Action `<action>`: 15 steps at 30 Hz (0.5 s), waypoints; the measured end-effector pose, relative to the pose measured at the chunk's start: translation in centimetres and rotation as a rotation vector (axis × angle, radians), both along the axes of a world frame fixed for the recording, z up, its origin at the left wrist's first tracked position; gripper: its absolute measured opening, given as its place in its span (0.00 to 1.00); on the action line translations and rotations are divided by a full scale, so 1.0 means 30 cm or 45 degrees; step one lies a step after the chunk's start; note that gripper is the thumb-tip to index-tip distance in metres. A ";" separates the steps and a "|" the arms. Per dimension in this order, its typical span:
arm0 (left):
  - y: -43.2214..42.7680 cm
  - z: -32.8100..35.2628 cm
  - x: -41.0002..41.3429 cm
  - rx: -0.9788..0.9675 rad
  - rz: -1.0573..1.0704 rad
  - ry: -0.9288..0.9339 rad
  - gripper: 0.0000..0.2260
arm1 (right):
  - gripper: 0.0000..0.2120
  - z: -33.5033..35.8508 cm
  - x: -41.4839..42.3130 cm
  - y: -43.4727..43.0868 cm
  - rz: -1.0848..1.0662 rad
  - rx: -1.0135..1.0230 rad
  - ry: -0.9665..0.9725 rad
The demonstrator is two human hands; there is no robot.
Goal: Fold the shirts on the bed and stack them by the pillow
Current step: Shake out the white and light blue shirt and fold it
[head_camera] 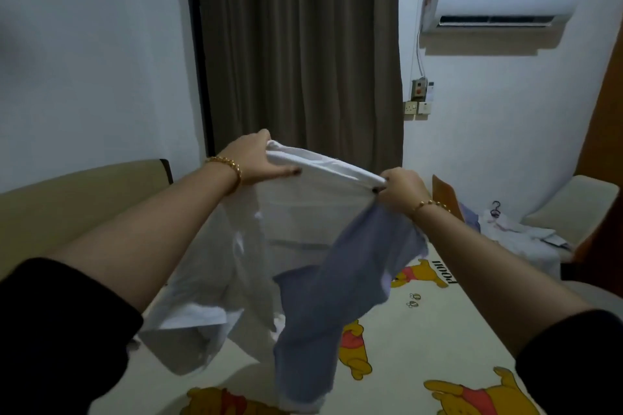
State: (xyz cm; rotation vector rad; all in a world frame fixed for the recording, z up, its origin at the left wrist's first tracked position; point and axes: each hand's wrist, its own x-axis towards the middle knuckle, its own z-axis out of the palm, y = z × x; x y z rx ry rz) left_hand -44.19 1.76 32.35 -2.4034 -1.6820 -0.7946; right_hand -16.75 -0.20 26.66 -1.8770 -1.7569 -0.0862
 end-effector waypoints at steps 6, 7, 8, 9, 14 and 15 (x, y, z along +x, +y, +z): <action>-0.031 -0.128 -0.046 0.424 0.429 0.760 0.26 | 0.10 0.021 -0.016 -0.028 0.231 0.190 0.250; -0.030 -0.148 -0.058 0.424 0.430 0.697 0.21 | 0.11 0.023 -0.023 -0.033 0.255 0.189 0.268; -0.028 -0.167 -0.069 0.408 0.432 0.625 0.18 | 0.11 0.024 -0.027 -0.035 0.269 0.171 0.278; -0.026 -0.180 -0.080 0.364 0.442 0.533 0.16 | 0.11 0.025 -0.026 -0.036 0.275 0.140 0.281; -0.003 -0.235 -0.123 -0.146 0.496 0.022 0.18 | 0.10 0.019 0.016 -0.034 0.360 0.000 0.276; 0.001 -0.249 -0.128 -0.239 0.447 -0.110 0.15 | 0.11 0.011 0.021 -0.043 0.394 -0.015 0.247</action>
